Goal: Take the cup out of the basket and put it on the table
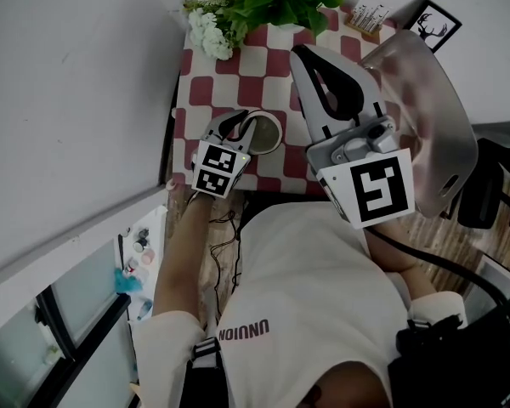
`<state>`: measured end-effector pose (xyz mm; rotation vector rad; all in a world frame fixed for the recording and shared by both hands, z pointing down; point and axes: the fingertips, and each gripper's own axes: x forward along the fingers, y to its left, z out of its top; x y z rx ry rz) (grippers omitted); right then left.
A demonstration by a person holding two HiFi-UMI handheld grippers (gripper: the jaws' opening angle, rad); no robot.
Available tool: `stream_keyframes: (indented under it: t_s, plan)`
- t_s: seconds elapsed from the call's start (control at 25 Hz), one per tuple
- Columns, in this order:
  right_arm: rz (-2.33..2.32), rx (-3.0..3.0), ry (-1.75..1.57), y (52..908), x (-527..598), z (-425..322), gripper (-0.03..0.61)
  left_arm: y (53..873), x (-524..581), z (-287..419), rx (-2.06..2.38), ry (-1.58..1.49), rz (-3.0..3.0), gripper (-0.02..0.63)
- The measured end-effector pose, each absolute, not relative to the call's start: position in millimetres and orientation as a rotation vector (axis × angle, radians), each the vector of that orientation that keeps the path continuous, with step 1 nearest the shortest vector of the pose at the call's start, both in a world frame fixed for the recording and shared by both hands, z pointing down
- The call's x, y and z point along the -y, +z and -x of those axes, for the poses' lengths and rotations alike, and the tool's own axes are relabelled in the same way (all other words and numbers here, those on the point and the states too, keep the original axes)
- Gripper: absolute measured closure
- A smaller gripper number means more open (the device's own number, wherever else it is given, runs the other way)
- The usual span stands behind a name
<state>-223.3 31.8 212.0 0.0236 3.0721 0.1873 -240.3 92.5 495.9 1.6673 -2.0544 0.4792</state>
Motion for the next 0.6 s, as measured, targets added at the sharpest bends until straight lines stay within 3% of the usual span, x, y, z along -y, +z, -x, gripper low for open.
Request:
stream_keyframes:
  t_s: [0.6]
  plan:
    - [-0.002, -3.068, 0.176, 211.0, -28.6, 222.7, 0.56, 526.1, -93.8, 236.6, 1.968, 0.534, -1.622, 0.543]
